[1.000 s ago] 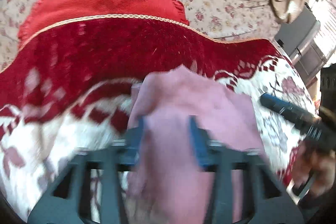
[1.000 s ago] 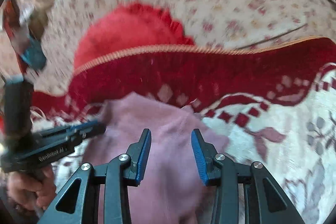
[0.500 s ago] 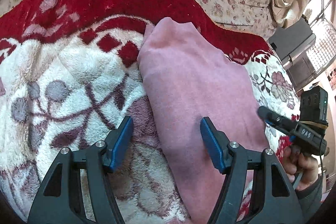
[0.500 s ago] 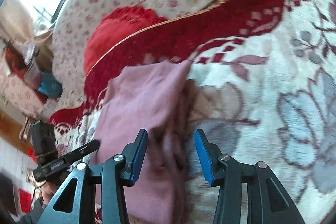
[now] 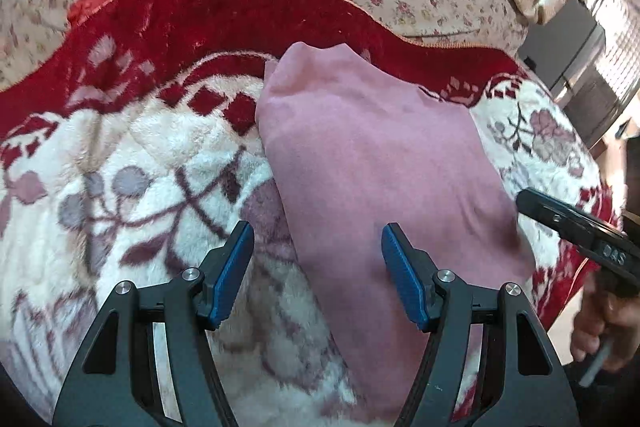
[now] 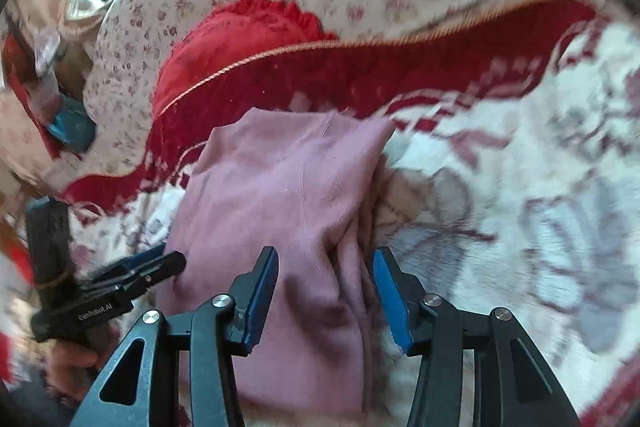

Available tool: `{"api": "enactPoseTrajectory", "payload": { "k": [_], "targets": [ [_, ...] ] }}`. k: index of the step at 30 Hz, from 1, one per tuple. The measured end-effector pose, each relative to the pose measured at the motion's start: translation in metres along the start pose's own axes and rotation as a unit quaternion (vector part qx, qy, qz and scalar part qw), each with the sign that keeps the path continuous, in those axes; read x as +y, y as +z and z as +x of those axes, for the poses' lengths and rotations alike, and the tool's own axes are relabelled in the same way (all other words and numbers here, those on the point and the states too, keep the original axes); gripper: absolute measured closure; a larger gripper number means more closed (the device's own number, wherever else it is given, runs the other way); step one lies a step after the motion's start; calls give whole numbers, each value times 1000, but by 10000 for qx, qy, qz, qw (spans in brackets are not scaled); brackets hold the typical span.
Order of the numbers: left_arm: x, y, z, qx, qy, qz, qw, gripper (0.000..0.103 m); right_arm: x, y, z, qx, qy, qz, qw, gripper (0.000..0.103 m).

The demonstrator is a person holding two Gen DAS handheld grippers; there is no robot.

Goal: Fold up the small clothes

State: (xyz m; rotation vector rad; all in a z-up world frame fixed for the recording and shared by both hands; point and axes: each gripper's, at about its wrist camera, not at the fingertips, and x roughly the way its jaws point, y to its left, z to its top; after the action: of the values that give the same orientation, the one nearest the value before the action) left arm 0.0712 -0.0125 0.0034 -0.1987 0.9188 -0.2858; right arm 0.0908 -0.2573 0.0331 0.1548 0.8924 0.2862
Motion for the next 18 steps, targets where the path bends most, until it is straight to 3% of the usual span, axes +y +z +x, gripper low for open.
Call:
{"api": "enactPoseTrajectory", "payload": {
  "k": [5, 11, 18],
  "targets": [
    [-11, -13, -17, -62, 461, 82, 9989, 37, 22, -35, -38, -338, -1003, -172, 9942, 55],
    [-32, -32, -35, -227, 1003, 415, 9938, 37, 34, -76, -59, -488, -980, -104, 9939, 55],
    [-60, -60, -56, -422, 1377, 858, 9859, 36, 43, -89, -61, -573, -965, -177, 9935, 55]
  ]
}}
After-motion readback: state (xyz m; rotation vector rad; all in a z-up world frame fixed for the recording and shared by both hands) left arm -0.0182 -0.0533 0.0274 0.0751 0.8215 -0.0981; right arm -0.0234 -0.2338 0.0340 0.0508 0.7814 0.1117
